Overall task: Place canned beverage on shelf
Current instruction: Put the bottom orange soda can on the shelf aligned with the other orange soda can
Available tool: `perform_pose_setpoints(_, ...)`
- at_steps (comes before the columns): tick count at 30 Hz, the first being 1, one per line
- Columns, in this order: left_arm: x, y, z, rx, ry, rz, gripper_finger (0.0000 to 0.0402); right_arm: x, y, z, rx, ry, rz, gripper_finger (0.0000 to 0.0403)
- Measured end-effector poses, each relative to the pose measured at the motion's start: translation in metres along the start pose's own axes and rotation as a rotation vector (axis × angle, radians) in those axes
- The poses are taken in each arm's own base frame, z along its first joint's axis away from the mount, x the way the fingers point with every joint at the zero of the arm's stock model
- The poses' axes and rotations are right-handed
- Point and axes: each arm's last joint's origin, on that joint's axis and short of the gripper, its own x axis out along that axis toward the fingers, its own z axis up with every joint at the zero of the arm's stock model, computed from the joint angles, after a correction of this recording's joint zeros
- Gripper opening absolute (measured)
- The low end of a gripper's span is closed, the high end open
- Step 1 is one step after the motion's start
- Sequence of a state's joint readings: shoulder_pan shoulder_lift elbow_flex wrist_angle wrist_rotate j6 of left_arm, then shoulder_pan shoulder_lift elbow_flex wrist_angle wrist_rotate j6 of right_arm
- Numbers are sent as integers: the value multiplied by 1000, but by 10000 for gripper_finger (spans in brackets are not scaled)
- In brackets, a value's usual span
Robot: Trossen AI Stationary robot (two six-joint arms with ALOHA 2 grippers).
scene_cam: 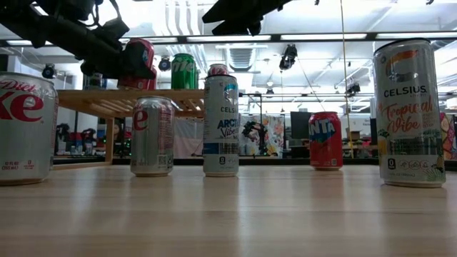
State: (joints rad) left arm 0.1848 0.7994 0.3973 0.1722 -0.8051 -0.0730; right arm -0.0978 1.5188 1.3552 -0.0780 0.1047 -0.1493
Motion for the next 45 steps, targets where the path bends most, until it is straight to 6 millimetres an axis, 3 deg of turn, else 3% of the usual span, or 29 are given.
perform_pose_setpoints(18,0,0,0,2,2,0,295,0,1,0,6,1,2,329)
perform_pose_setpoints(29,0,0,0,-17,3,0,332,0,1,0,10,2,3,329)
perform_pose_setpoints(45,-2,1,2,-29,-10,-1,335,0,1,-1,19,15,5,329)
